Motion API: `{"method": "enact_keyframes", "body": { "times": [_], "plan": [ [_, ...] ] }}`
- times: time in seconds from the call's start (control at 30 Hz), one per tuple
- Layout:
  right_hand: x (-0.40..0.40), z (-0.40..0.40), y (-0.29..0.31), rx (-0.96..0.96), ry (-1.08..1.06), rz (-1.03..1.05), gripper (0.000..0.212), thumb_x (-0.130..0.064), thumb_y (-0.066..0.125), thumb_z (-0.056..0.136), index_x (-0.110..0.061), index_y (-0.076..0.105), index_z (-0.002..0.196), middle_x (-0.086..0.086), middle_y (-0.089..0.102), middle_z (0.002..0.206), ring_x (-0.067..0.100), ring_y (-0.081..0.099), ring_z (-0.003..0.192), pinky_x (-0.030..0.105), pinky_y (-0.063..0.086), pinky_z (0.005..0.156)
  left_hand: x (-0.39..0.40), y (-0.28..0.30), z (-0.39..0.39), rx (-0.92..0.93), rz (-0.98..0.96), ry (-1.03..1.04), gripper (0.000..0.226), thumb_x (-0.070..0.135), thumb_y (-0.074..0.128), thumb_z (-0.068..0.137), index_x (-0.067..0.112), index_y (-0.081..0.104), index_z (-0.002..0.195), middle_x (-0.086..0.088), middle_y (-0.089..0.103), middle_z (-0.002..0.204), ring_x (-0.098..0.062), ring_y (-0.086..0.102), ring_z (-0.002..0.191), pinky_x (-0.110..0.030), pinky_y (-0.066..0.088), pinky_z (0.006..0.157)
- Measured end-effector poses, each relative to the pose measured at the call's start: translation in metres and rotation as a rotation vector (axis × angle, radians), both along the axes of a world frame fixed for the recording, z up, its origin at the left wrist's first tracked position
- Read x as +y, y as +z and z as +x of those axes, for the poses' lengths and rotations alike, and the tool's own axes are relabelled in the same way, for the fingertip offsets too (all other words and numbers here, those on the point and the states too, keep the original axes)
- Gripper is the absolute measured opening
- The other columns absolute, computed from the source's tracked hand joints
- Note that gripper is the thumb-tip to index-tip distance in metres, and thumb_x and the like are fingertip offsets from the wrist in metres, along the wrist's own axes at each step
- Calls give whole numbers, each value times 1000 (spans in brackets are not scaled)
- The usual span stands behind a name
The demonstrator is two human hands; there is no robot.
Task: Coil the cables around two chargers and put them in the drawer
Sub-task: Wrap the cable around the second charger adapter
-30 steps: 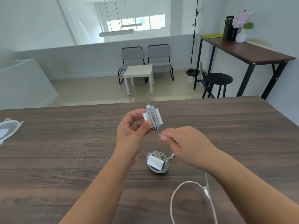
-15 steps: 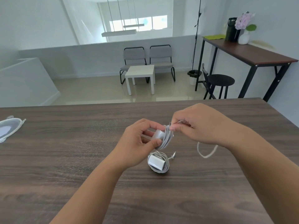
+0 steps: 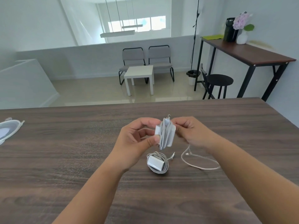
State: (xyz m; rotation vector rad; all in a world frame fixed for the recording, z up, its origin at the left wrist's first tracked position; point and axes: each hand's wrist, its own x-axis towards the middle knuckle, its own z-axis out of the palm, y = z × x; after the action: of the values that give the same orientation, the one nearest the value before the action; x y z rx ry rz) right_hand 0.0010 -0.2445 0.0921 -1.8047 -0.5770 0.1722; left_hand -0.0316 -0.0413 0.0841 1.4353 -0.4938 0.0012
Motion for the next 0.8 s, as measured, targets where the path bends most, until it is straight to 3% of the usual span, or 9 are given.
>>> {"method": "enact_keyframes", "body": {
  "times": [0.07, 0.13, 0.2, 0.27, 0.33, 0.4, 0.53, 0.67, 0.8],
  "plan": [
    [5, -7, -7, 1, -32, -38, 24, -10, 49, 98, -11, 67, 112, -23, 63, 54, -11, 58, 55, 6, 41, 59, -6, -3, 3, 39, -109, 46, 31, 6, 75, 72, 27, 74, 96, 3, 70, 91, -17, 66, 81, -33, 57, 72],
    [11, -11, -18, -85, -97, -119, 22, -21, 53, 97, -23, 71, 110, -18, 75, 83, -2, 68, 83, 17, 49, 77, -13, -6, 6, 84, -175, 102, 32, 0, 70, 76, 24, 73, 96, 4, 71, 89, -17, 69, 80, -33, 57, 72],
    [12, -13, -28, -125, -160, -211, 20, -30, 55, 96, -37, 71, 105, -9, 73, 81, 14, 65, 75, 29, 49, 76, -20, -7, 6, 146, -259, 169, 30, -1, 73, 76, 17, 69, 100, 1, 71, 89, -16, 70, 80, -30, 58, 71],
    [14, -17, -34, -157, -184, -285, 23, -27, 53, 97, -34, 69, 112, -13, 70, 78, 5, 60, 71, 23, 48, 74, -25, -7, 8, 194, -330, 254, 30, 6, 72, 72, 14, 66, 101, -4, 68, 93, -16, 68, 79, -28, 57, 70],
    [17, -22, -37, -196, -175, -360, 26, -27, 49, 98, -29, 67, 117, -4, 75, 93, 11, 66, 77, 29, 52, 81, -27, -7, 11, 207, -333, 341, 27, 6, 70, 75, 16, 67, 100, -7, 67, 99, -17, 68, 80, -29, 57, 71],
    [18, -28, -35, -271, -136, -456, 31, -35, 42, 98, -23, 68, 110, 4, 74, 87, 20, 62, 70, 36, 52, 73, -26, -8, 14, 186, -291, 422, 26, -3, 68, 83, 17, 67, 99, -5, 69, 100, -16, 69, 83, -28, 57, 72],
    [10, -32, -21, -423, -140, -556, 31, -42, 38, 93, -23, 61, 86, -5, 62, 66, 14, 52, 61, 36, 47, 61, -17, -14, 16, 81, -59, 518, 30, -3, 70, 84, 23, 67, 98, 2, 71, 98, -18, 69, 86, -36, 59, 77],
    [0, -23, -1, -596, -172, -597, 34, -45, 38, 92, -26, 65, 87, -13, 60, 66, 8, 51, 61, 33, 48, 59, -13, -17, 11, 45, 121, 478, 31, 0, 72, 83, 26, 68, 99, 14, 71, 93, -11, 69, 84, -32, 59, 76],
    [-1, -18, 10, -662, -113, -624, 33, -42, 39, 92, -25, 65, 83, -10, 62, 67, 11, 55, 64, 35, 49, 60, -11, -14, 11, 82, 91, 476, 30, -1, 71, 84, 26, 68, 98, 10, 73, 93, -16, 70, 83, -37, 60, 78]
  ]
}}
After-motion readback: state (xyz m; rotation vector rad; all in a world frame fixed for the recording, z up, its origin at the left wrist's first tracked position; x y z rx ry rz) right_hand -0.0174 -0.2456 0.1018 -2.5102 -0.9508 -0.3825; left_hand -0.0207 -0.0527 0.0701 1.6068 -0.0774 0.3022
